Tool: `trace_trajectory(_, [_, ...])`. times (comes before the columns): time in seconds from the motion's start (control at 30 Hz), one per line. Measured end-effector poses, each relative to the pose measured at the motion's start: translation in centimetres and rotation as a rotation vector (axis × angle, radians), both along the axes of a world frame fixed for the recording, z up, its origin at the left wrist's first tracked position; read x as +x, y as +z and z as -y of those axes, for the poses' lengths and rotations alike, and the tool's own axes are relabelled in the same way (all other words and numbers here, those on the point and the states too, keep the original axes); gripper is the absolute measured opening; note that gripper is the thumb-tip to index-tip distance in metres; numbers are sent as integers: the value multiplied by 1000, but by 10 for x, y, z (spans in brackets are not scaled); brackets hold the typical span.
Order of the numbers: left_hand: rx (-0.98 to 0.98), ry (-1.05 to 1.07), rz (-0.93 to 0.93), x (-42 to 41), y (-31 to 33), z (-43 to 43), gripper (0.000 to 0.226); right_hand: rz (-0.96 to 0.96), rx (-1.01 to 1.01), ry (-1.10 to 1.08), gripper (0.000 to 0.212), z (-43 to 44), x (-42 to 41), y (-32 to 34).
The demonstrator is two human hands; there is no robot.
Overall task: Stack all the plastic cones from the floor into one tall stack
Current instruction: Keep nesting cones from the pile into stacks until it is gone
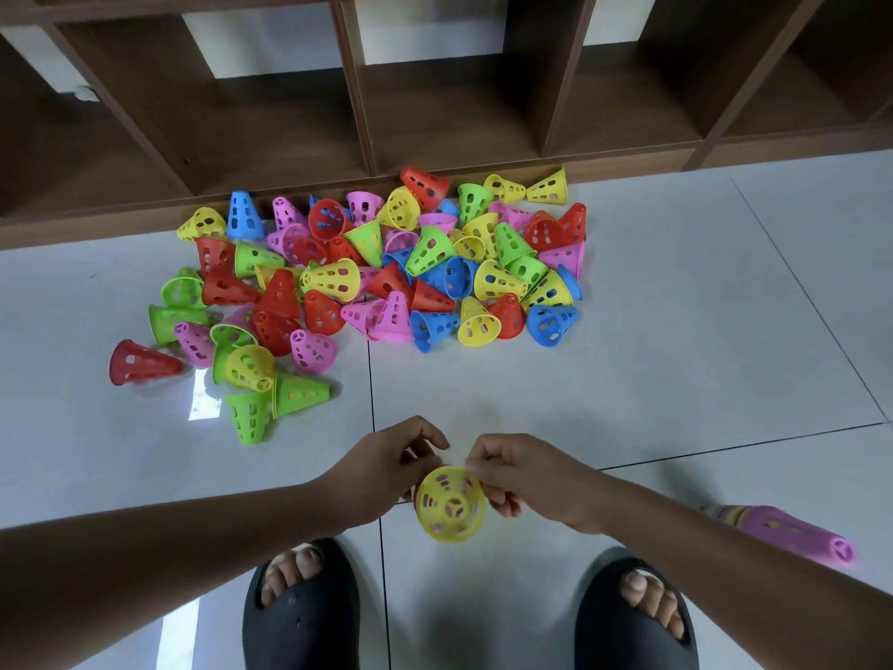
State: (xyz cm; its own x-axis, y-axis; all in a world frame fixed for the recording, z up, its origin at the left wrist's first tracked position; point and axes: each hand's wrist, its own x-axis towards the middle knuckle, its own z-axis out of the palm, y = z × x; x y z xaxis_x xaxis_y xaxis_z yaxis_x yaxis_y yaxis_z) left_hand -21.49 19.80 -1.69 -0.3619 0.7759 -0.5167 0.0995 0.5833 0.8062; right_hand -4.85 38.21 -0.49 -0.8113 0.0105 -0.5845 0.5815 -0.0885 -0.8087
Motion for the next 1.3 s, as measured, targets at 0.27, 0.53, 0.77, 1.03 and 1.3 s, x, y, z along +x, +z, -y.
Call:
trace_trajectory(0.27, [-79,93,-61,-22,-15,7,15,98,102,-135,14,-18,-10,-16])
trace_trajectory(0.53, [-82,464,-291,-76,-28,31,13,41,119,-645,41,-102,-39,-25])
trace_trajectory(0.77, [-118,662,-530,-96,-29,60,23,54,94,-744,73,-132,-54,-31])
trace_trajectory(1.03, [-237,742,-511,-110,-33,67,22,98,8,-772,71,-127,-56,-35])
trace_trajectory(1.3, [-285,782,-493,-112,-35,64,28,149,-34,-759,83,-134,-51,-43])
